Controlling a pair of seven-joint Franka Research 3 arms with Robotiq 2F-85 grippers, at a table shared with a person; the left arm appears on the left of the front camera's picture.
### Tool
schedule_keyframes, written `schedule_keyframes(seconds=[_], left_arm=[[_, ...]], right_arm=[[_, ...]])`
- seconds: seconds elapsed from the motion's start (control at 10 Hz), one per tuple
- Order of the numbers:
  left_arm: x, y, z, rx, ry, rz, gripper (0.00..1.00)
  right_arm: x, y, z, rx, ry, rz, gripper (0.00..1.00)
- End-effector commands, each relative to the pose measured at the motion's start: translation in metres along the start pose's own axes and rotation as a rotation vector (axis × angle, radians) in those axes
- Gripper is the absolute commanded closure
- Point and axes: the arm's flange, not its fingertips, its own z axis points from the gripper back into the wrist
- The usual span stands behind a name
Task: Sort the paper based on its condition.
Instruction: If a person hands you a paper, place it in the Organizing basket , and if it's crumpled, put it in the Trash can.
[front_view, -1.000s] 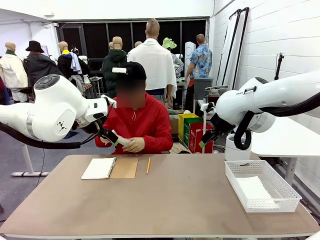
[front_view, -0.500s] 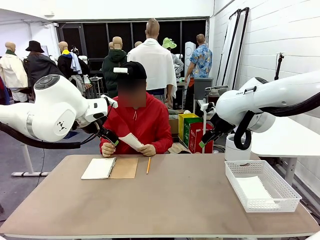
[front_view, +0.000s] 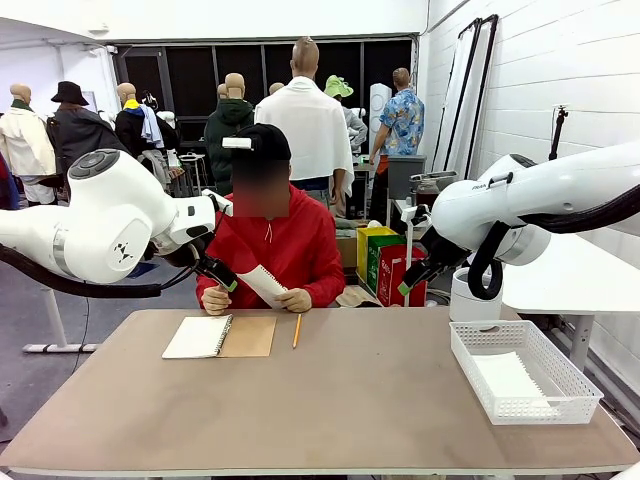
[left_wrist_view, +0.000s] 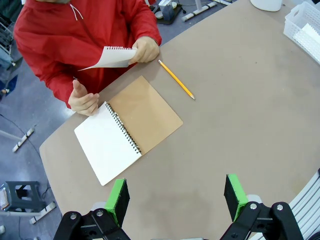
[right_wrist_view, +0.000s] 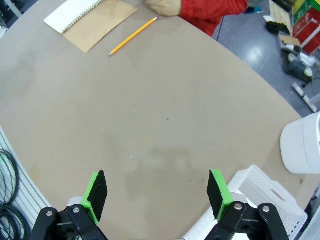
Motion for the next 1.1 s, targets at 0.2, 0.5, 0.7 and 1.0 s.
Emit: schedule_keyframes(seconds=[0.2, 0.5, 0.7, 1.0], left_arm=[[-0.0017, 0.0009, -0.0006, -0.004, 0.001, 0.002, 0.0], [-0.0017, 0.0009, -0.0006, -0.004, 0.001, 0.002, 0.0], [-0.0017, 0.0009, -0.0006, -0.004, 0.001, 0.002, 0.0], [-0.0017, 0.0009, -0.0006, -0.004, 0.001, 0.002, 0.0]], right_arm=[[-0.0002, -0.0003, 0.0002, -0.002, 0.0, 0.0, 0.0], [-0.0002, -0.0003, 0.0002, -0.002, 0.0, 0.0, 0.0], [-0.0002, -0.0003, 0.0002, -0.002, 0.0, 0.0, 0.0], [-0.0002, -0.0003, 0.0002, -0.002, 0.0, 0.0, 0.0]])
